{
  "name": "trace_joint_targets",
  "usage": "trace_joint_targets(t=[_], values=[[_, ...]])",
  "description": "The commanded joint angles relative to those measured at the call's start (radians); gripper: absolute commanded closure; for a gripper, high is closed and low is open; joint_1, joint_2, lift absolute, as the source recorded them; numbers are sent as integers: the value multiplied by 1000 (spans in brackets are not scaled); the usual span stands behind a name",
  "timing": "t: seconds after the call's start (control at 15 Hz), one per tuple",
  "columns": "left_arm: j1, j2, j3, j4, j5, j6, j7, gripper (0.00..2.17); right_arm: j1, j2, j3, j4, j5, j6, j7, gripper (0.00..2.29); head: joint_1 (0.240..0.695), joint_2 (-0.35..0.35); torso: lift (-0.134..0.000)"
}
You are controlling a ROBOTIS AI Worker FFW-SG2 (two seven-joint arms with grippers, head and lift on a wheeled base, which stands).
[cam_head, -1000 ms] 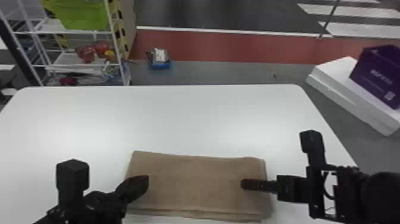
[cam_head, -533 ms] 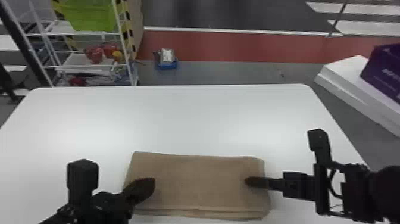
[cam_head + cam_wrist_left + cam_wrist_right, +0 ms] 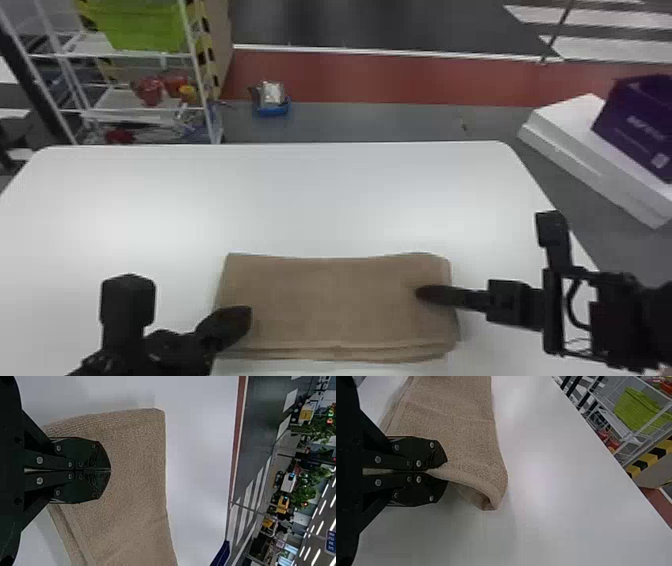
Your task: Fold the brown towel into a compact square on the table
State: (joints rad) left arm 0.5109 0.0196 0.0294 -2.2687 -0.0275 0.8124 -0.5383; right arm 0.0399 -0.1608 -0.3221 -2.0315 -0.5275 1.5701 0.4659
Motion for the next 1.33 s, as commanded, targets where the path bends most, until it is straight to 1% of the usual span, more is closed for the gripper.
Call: trace_joint_targets(t=[0.0,0.13,0.2,0.27,0.33,0.47,0.6,0.73,0.93,1.13,1.27], values=[[1,-1,-5,1,1,0,-2,1504,2,-5,-8,-24,-52,2,3,1200,695,-81,-123],[5,0,-3,3,0,0,-3,1504,2,-5,-9,-59,-104,2,3,1200,695,-76,-123],[6,0,-3,3,0,0,-6,1504,-2,-5,-12,-67,-144,2,0,1200,695,-73,-123],[6,0,-3,3,-2,3,-6,1504,-9,-3,-14,-72,-201,2,-4,1200,695,-61,-123],[6,0,-3,3,-3,3,-6,1504,-17,1,-12,-75,-246,2,-16,1200,695,-51,-123],[3,-1,-3,5,-5,3,-6,1504,-35,10,0,-75,-312,2,-44,1200,695,-28,-123],[-2,-1,-6,15,-5,9,-6,1504,-54,26,15,-75,-359,2,-61,1200,695,8,-123],[-12,-1,-13,26,0,28,-17,1504,-69,58,35,-75,-373,2,-69,1200,695,32,-123],[-32,-7,-29,37,15,64,-43,1504,-80,101,100,-75,-373,2,-87,1200,695,59,-123],[-52,-10,-32,48,32,86,-63,1504,-83,121,155,-69,-353,2,-112,1200,695,89,-123],[-54,-9,-31,48,31,89,-63,1504,-81,126,193,-53,-345,2,-113,1200,695,109,-123]])
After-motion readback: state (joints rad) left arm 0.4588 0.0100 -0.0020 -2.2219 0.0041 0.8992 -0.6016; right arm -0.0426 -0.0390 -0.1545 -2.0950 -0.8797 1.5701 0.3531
